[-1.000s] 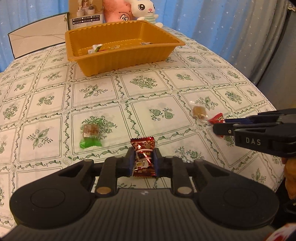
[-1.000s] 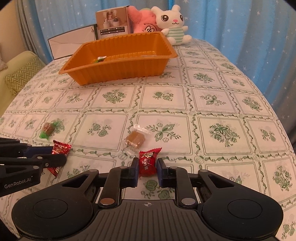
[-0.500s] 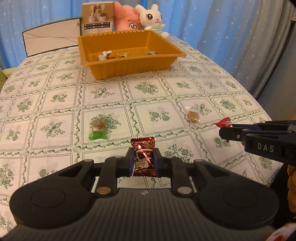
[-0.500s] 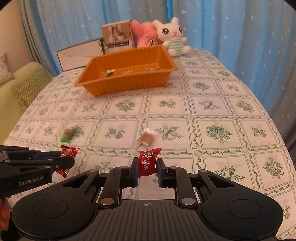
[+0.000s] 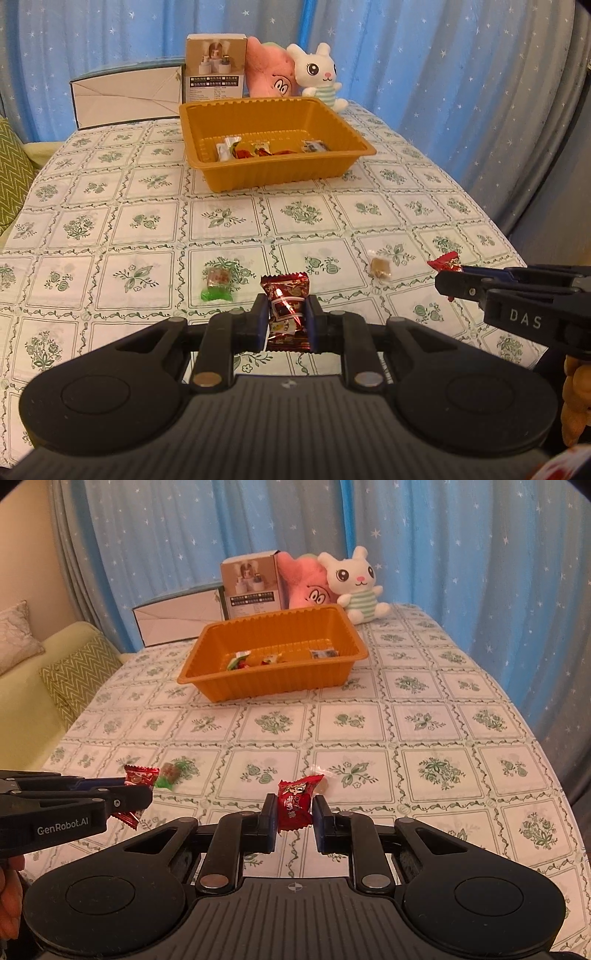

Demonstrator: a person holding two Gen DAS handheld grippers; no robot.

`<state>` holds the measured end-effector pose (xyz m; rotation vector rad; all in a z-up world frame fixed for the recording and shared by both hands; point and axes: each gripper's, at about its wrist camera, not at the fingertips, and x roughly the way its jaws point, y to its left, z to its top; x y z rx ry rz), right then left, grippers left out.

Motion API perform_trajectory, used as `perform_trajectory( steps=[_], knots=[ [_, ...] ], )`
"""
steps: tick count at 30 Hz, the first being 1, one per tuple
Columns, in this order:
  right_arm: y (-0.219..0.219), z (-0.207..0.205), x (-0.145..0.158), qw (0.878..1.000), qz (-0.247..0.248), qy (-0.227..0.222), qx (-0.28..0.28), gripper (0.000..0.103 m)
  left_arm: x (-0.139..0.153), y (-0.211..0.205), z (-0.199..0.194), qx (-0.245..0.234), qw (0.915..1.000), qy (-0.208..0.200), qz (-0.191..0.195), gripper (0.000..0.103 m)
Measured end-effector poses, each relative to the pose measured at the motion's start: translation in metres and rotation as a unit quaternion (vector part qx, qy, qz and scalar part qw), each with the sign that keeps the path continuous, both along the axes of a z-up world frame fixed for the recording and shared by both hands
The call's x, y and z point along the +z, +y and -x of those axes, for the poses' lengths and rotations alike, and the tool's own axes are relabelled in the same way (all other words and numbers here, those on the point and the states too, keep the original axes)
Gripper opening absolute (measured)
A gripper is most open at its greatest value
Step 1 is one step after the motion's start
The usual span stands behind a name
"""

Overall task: Organize snacks
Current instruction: 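Carry both red snacks up over the orange tray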

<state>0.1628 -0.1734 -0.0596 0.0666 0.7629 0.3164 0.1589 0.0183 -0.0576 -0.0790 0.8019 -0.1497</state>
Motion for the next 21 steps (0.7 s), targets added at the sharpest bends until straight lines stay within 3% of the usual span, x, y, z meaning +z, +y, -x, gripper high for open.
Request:
perform_trajectory(
  steps=[21],
  knots=[
    [-0.008, -0.002, 0.016, 1.0, -0.003, -0.014, -0.004, 0.02, 0.019, -0.003, -0.004, 0.0, 0.9998, -0.014, 0.016, 0.018]
  ],
)
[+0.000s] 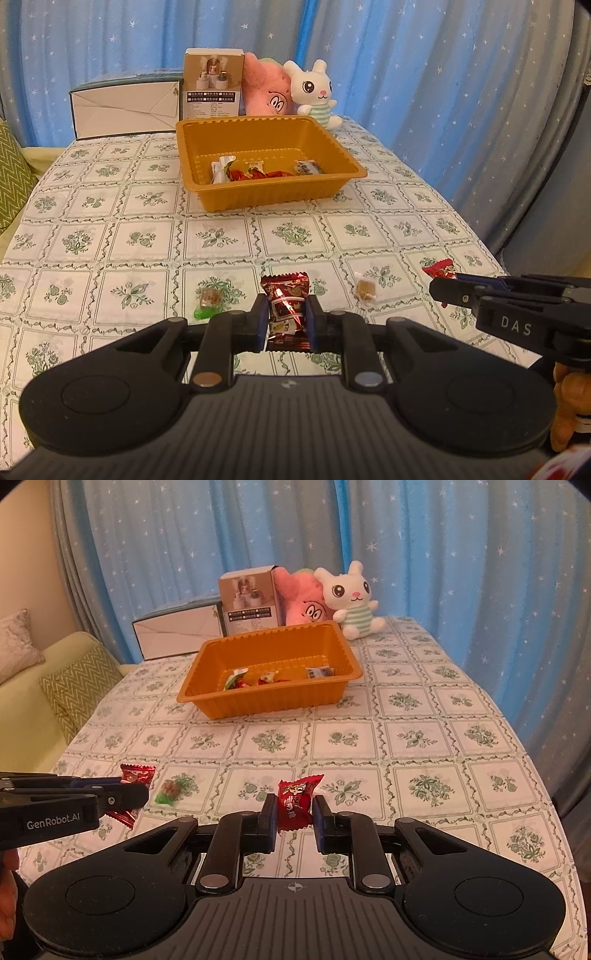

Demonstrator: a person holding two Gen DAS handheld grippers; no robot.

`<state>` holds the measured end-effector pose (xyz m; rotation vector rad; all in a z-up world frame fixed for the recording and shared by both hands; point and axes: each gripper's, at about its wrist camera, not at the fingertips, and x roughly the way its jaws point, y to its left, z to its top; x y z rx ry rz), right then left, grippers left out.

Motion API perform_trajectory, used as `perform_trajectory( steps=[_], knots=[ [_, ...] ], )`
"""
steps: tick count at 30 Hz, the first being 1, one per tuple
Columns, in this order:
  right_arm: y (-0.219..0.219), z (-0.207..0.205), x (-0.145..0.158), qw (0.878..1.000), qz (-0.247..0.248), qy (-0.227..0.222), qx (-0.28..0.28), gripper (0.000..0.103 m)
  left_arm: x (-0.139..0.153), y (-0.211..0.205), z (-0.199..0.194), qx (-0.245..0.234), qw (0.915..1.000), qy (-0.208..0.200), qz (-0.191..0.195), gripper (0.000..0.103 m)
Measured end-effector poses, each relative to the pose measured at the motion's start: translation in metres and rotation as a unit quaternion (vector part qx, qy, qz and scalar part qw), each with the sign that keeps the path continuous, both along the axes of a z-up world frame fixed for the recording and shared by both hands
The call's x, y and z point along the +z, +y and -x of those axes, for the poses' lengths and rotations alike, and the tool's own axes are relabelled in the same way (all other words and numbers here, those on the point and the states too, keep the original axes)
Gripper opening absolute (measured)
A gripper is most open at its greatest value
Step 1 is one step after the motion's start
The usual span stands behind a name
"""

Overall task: Organize snacks
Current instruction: 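Carry both red snacks up over the orange tray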

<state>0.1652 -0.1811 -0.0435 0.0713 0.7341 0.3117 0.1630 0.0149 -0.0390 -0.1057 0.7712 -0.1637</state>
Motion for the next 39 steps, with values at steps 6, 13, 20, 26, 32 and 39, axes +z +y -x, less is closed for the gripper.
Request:
perform_trajectory(
  steps=[6, 13, 20, 26, 32, 39],
  knots=[
    [-0.001, -0.024, 0.009, 1.0, 0.001, -0.01, 0.001, 0.02, 0.009, 0.002, -0.022, 0.0, 0.9999, -0.011, 0.003, 0.018],
    [0.005, -0.071, 0.028, 1.0, -0.002, -0.029, 0.01, 0.02, 0.025, 0.012, -0.064, 0.008, 0.9995, -0.03, 0.007, 0.018],
    [0.021, -0.127, 0.039, 0.999, -0.012, -0.035, 0.022, 0.02, 0.037, 0.026, -0.114, 0.016, 0.9989, -0.044, 0.005, 0.018],
    [0.032, -0.173, 0.038, 0.999, -0.018, -0.031, 0.028, 0.02, 0.033, 0.036, -0.156, 0.022, 0.9988, -0.042, 0.006, 0.018],
    [0.04, -0.217, 0.029, 0.999, -0.023, -0.015, 0.029, 0.02, 0.026, 0.042, -0.195, 0.022, 0.999, -0.037, 0.009, 0.018],
    [0.049, -0.261, 0.01, 0.999, -0.026, 0.008, 0.023, 0.02, 0.014, 0.048, -0.231, 0.026, 0.9992, -0.028, 0.008, 0.018]
  ],
)
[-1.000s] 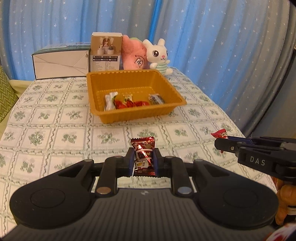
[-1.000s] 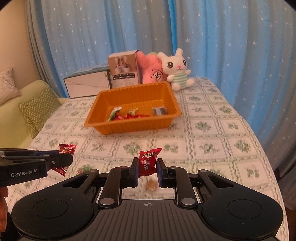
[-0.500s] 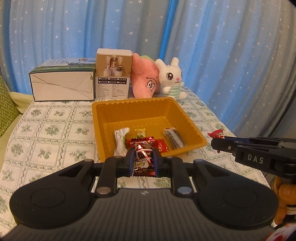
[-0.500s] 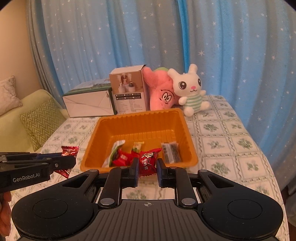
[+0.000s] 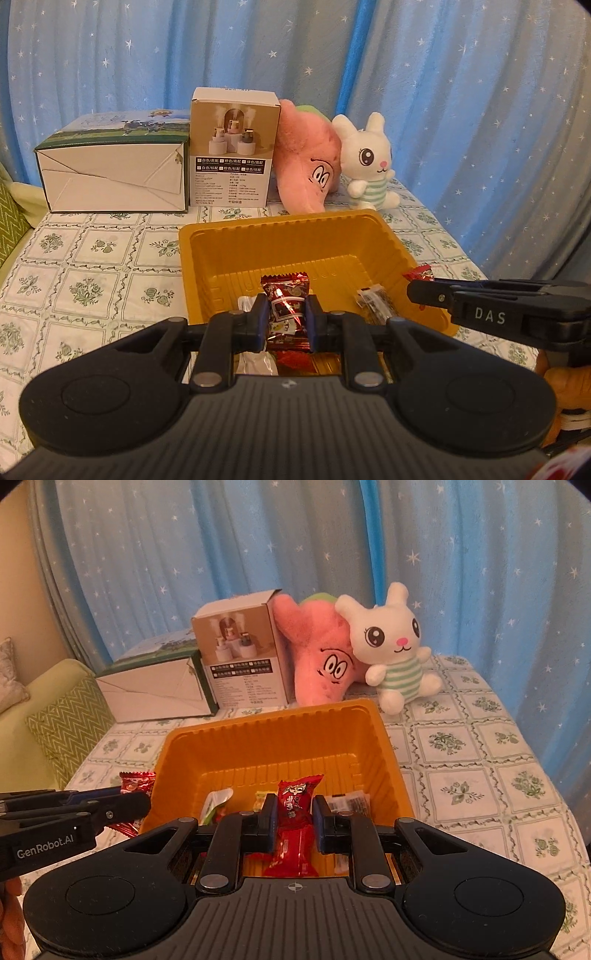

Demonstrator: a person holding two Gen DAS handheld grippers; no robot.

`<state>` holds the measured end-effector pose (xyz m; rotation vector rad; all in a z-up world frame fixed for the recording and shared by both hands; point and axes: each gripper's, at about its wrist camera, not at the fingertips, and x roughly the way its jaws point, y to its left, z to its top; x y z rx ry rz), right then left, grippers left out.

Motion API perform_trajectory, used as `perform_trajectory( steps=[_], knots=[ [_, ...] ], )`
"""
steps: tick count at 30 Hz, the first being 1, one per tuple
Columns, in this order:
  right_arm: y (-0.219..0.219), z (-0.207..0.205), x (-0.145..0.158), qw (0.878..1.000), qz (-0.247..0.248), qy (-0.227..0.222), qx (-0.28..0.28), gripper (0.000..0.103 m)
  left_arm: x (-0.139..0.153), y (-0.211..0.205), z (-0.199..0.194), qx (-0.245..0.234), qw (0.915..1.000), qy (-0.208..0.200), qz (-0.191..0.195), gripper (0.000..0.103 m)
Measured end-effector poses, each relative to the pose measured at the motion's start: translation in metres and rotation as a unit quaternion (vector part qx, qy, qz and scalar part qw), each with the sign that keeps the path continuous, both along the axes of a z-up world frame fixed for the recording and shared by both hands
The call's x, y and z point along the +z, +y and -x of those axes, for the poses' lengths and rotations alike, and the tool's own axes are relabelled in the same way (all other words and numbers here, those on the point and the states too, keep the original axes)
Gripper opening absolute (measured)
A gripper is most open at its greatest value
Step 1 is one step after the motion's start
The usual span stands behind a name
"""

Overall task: Organize snacks
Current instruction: 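Carry both red snacks up over the orange tray, then open both tools to drop the red snacks into the tray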

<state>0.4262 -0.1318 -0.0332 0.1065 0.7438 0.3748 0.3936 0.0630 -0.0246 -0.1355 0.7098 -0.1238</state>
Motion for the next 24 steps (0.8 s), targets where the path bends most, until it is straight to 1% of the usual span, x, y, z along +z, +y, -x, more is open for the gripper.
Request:
perform_trajectory(
  steps=[6, 12, 13, 14, 16, 24],
  knots=[
    [0.007, -0.023, -0.014, 1.0, 0.004, 0.014, 0.001, 0.02, -0.007, 0.0, -0.019, 0.001, 1.0, 0.001, -0.006, 0.018],
    [0.009, -0.034, -0.021, 1.0, 0.004, 0.02, -0.001, 0.02, -0.016, 0.0, -0.034, 0.002, 1.0, 0.005, -0.008, 0.019],
    [0.009, -0.036, -0.021, 1.0, 0.001, 0.021, -0.003, 0.02, -0.019, 0.001, -0.036, 0.004, 0.9999, 0.01, -0.005, 0.019],
    [0.008, -0.036, -0.022, 1.0, -0.001, 0.022, -0.005, 0.02, -0.023, 0.002, -0.039, 0.007, 0.9998, 0.02, -0.003, 0.023],
    [0.008, -0.037, -0.023, 1.0, -0.003, 0.025, -0.006, 0.02, -0.027, 0.002, -0.039, 0.011, 0.9996, 0.027, -0.006, 0.03],
    [0.001, -0.035, -0.027, 0.999, -0.008, 0.033, -0.01, 0.02, -0.031, 0.007, -0.024, 0.013, 0.9993, 0.028, -0.021, 0.03]
  ],
)
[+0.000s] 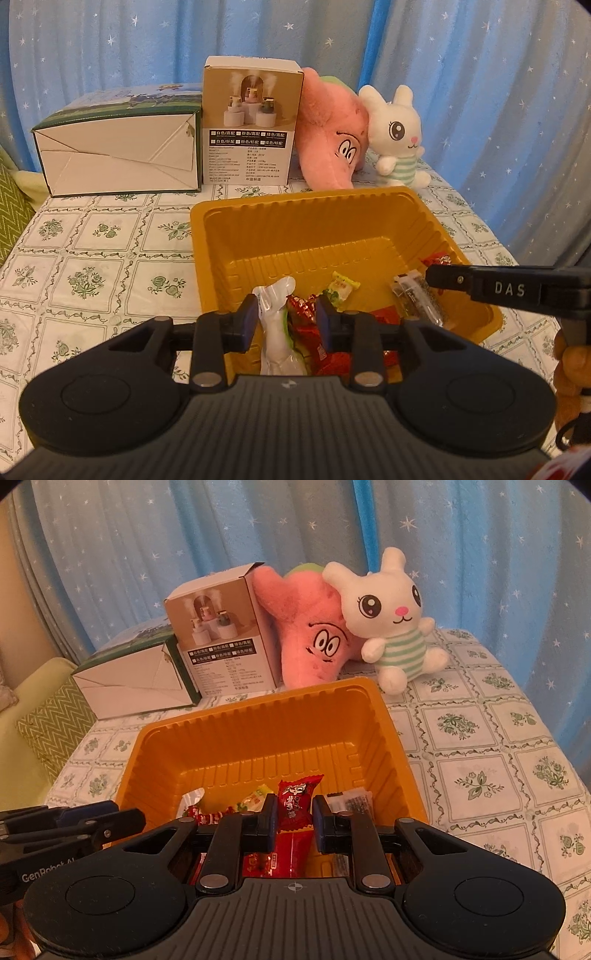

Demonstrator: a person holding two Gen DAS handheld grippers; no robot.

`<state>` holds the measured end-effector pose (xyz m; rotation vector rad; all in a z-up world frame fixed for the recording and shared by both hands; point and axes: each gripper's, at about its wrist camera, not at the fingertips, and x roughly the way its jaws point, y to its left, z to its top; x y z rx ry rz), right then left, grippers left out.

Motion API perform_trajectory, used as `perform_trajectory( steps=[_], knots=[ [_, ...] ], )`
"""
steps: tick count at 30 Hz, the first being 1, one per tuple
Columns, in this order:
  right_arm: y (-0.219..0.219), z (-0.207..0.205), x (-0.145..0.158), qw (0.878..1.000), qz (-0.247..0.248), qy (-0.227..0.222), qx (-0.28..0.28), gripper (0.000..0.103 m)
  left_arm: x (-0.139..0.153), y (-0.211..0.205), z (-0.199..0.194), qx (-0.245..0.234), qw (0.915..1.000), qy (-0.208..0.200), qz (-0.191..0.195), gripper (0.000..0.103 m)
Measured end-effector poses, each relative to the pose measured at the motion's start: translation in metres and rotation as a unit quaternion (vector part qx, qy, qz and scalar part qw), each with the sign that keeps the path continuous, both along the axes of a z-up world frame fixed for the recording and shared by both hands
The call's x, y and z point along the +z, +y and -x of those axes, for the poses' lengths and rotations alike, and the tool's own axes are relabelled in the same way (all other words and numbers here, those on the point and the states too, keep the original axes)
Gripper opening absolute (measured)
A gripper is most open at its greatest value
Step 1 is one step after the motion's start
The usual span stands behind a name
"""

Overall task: Organize snacks
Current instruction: 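Open both tools to drop the red snacks into the tray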

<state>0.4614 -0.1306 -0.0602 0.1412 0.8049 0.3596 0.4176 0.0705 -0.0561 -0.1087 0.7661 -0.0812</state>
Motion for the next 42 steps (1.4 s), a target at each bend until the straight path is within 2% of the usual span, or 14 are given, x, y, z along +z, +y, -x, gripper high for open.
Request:
perform_trajectory(
  steps=[6, 11, 17, 22, 28, 37, 42],
  knots=[
    [-0.001, -0.003, 0.006, 1.0, -0.018, 0.003, -0.005, 0.02, 0.004, 0.002, 0.005, 0.003, 1.0, -0.004, 0.003, 0.03],
    [-0.008, -0.008, 0.008, 0.998, -0.062, 0.012, -0.012, 0.021, 0.008, 0.003, 0.015, 0.006, 0.9999, -0.007, 0.007, 0.03],
    [-0.024, 0.012, 0.015, 0.997, -0.068, 0.01, -0.026, 0.03, 0.012, 0.004, 0.036, 0.015, 0.9998, -0.009, 0.005, 0.03],
    [-0.044, 0.045, 0.018, 0.996, -0.076, 0.017, -0.051, 0.033, 0.019, 0.002, 0.065, 0.02, 0.9997, -0.009, 0.007, 0.03],
    [-0.057, 0.095, 0.029, 0.996, -0.063, 0.015, -0.062, 0.034, 0.03, -0.001, 0.106, 0.027, 0.9996, -0.005, 0.009, 0.03],
    [-0.06, 0.172, 0.055, 0.998, -0.026, -0.022, -0.058, 0.034, 0.049, -0.007, 0.173, 0.037, 0.9992, -0.004, 0.011, 0.03],
    [-0.06, 0.209, 0.064, 0.998, -0.017, -0.028, -0.056, 0.034, 0.058, -0.008, 0.205, 0.04, 0.9991, -0.01, 0.01, 0.03]
  ],
)
